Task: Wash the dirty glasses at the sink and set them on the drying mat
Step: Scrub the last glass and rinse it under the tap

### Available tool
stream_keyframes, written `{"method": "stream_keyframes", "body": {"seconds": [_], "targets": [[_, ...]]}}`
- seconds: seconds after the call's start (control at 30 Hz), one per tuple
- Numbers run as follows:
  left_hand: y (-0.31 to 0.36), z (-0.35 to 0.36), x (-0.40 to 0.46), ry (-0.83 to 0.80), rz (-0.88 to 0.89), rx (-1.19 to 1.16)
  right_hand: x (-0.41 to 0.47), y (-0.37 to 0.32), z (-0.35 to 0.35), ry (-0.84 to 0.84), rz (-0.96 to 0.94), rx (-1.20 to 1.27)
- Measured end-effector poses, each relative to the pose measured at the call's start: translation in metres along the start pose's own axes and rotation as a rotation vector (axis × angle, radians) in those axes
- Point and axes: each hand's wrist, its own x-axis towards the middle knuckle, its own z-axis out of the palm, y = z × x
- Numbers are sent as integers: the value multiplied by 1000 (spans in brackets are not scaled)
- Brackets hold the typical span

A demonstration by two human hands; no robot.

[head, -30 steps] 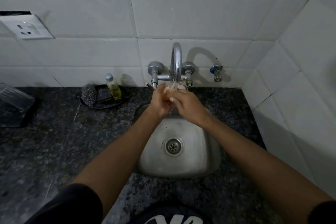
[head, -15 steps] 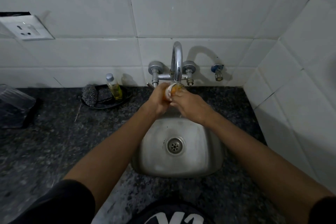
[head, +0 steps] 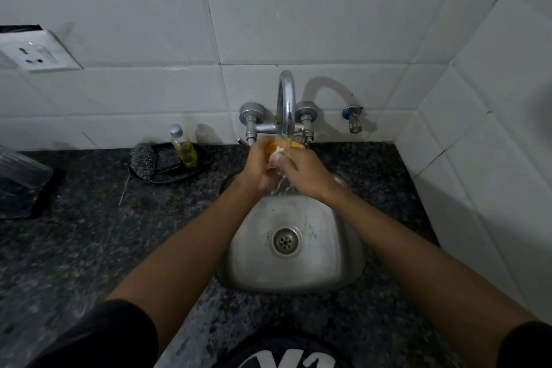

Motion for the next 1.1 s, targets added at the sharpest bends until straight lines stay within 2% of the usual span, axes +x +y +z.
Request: {"method": "stream_keyframes", "body": {"seconds": [0.1,0.13,0.27,0.33,0.43,0.47,0.53,0.63,0.7,0.8,0.87,0.97,1.0,1.07,1.1], "targets": [[5,2,-3,-27,-25,95,-3,3,-7,-128,-124,-357],[5,1,-2,-36,-1,83,-4,6,-7,-117,-141,-358],[-3,-2,1,-34,73,-39,-1,-9,4,32,-33,-6],[-1,-1,0,-51,40,-28,-1,-11,3,37,-65,-103],[9,3,-4,-62,-20,53,-7,-5,-4,-131,-160,-424],[10,4,-4,-61,-9,52,-8,-2,-6,-139,-169,-403],[7,5,-5,-68,31,-11,-10,-8,-4,-74,-143,-206],[-1,2,0,-92,78,-95,-6,-14,0,20,-21,24],[-3,1,2,-120,10,-45,-2,-11,-2,14,-55,-49],[3,0,3,-98,-37,52,-6,-1,-13,-86,-126,-207],[2,-1,4,-82,24,13,-10,1,-11,-49,-132,-124],[-4,4,0,-85,106,-74,-6,-8,-5,5,106,132],[-6,7,-1,-90,94,-88,-4,-9,-5,24,103,141],[-4,11,0,-91,24,-67,-2,-4,-7,21,-10,-7],[-2,11,1,-87,0,-40,-4,-4,-9,-34,-54,-101]]}}
